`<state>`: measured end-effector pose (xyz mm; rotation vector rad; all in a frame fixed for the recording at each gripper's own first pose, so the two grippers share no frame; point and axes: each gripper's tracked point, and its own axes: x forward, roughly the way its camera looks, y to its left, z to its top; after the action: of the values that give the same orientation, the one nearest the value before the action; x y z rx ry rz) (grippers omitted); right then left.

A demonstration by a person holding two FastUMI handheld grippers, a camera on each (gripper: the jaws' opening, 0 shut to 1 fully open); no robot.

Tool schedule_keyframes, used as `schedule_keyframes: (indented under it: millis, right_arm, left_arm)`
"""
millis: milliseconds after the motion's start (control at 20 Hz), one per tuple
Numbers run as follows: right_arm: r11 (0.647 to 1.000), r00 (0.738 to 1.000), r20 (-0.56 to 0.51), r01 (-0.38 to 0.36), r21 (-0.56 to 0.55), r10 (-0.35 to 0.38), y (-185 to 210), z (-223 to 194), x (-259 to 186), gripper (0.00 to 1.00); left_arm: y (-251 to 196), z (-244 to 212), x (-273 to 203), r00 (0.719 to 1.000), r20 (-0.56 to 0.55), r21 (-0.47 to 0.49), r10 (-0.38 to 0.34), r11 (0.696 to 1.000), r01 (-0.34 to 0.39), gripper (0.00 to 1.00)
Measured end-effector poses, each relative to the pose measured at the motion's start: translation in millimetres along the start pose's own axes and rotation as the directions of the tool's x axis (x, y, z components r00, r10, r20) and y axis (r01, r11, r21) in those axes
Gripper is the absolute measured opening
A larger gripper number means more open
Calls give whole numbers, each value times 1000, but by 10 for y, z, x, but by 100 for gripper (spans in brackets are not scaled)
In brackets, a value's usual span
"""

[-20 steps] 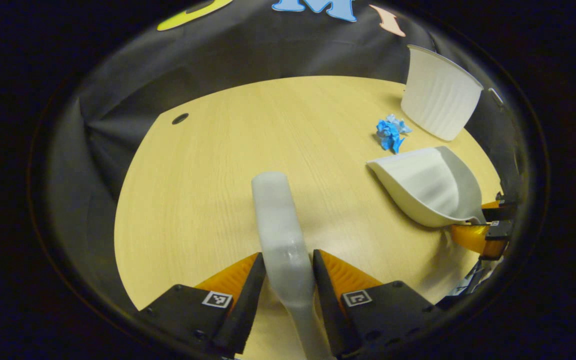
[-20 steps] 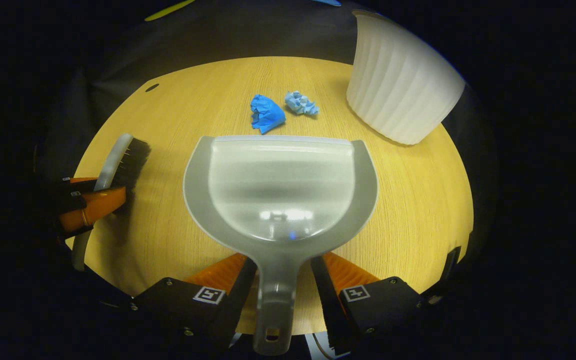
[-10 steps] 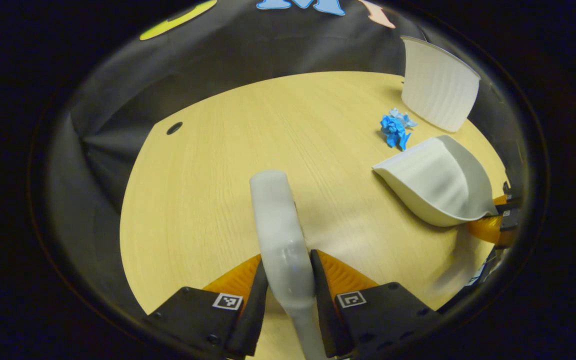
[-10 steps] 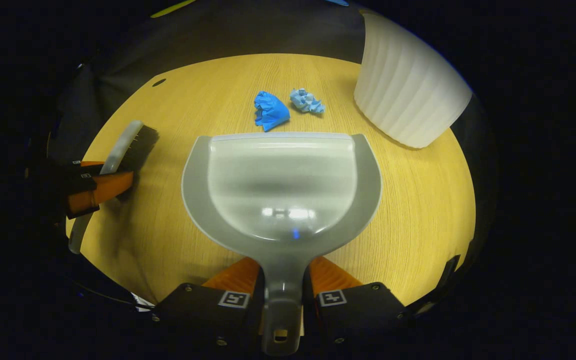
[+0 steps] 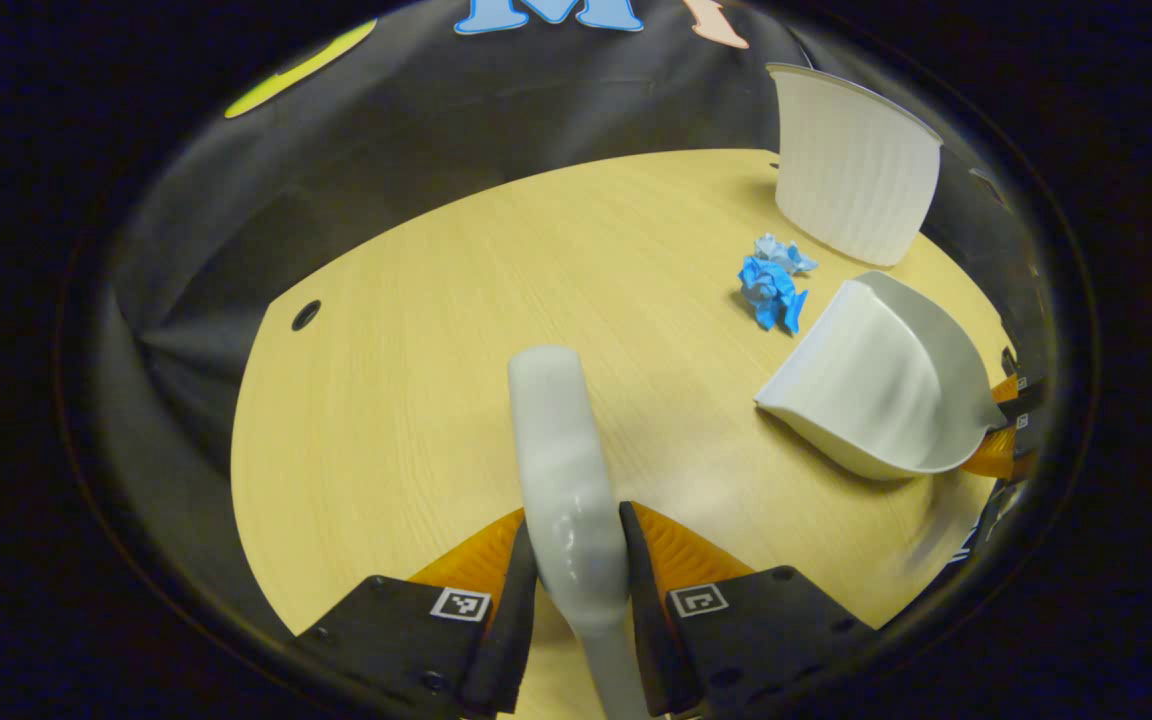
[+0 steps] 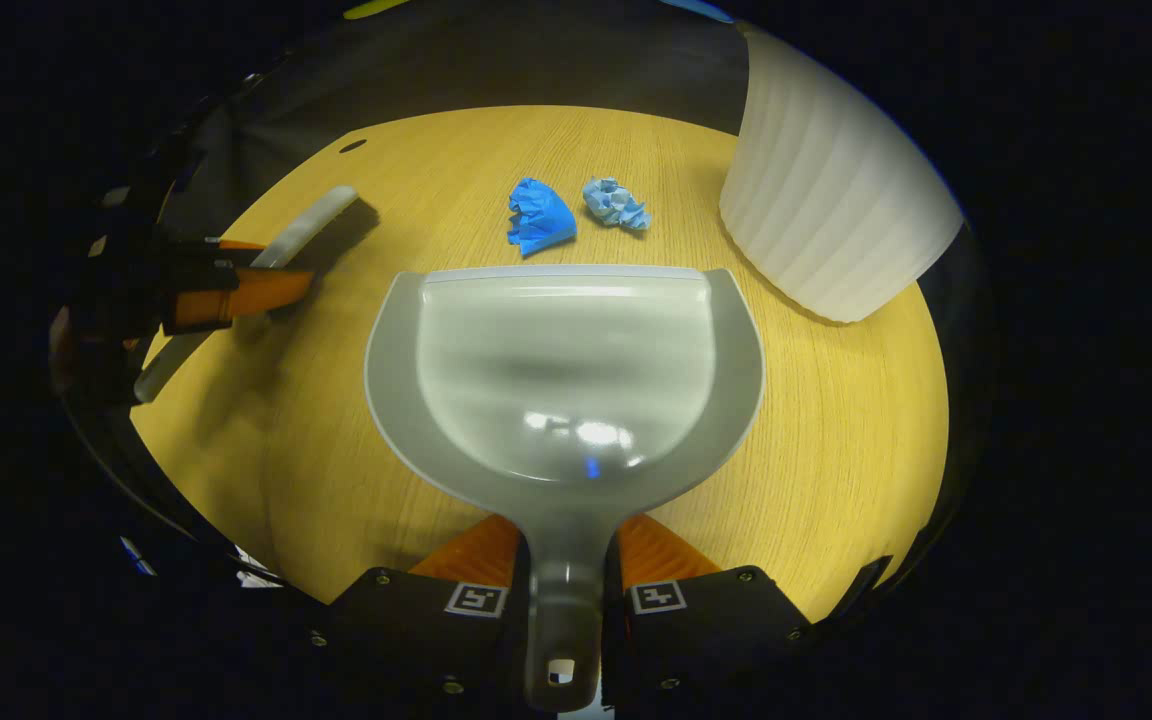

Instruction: Pick up the small broom and dustpan from the desktop, sweep the trash into the dustpan with the broom, and then empty the trash into the garbage bin.

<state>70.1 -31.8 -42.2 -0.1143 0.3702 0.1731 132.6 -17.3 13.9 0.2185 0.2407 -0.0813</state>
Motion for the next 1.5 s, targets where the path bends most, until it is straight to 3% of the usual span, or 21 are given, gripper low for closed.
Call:
schedule_keyframes:
  millis: [200, 250, 750, 950, 1200, 1500]
  right_arm:
    - [999, 1000, -6, -20, -50, 19, -205, 26, 4, 31]
    - [998, 1000, -8, -25, -58, 25, -241, 36, 9, 30]
    - [986, 997, -23, -70, -149, 67, -513, 139, 43, 31]
    - [980, 997, -25, -83, -178, 80, -586, 174, 48, 31]
    - [976, 995, -23, -96, -196, 93, -599, 216, 41, 30]
    - [974, 995, -11, -100, -203, 100, -611, 223, 38, 30]
  left_arm:
    - [-106, 383, 242, 999, 23, 67, -30, 997, 28, 48]
    - [-149, 472, 291, 999, 27, 86, -41, 996, 38, 53]
    - [-732, 1165, 684, 985, 10, 236, -170, 958, 163, 53]
    - [-1074, 1366, 756, 966, -2, 345, -259, 906, 244, 52]
    - [-1422, 1516, 680, 927, -35, 453, -374, 821, 348, 50]
    - [-1772, 1465, 530, 874, -92, 475, -478, 750, 460, 51]
